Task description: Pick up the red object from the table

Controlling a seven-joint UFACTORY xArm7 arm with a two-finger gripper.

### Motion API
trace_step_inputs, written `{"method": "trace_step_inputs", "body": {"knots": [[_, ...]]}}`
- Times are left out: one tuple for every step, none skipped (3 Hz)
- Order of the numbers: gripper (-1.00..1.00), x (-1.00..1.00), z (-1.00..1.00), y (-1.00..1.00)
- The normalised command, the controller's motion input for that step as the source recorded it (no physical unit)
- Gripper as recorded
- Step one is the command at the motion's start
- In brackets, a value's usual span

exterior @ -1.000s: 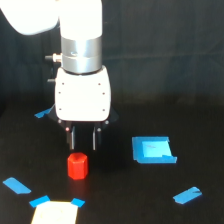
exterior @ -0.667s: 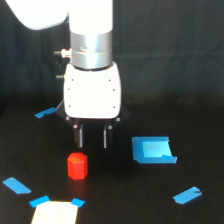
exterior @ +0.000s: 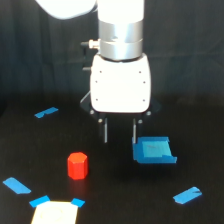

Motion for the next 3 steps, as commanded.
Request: {"method": "trace_step_inputs", "body": {"knots": [[-0.2,1.0,1.0,-1.0],[-0.03,1.0,1.0,-1.0],[-1.0,0.38,1.0,-0.71]]}}
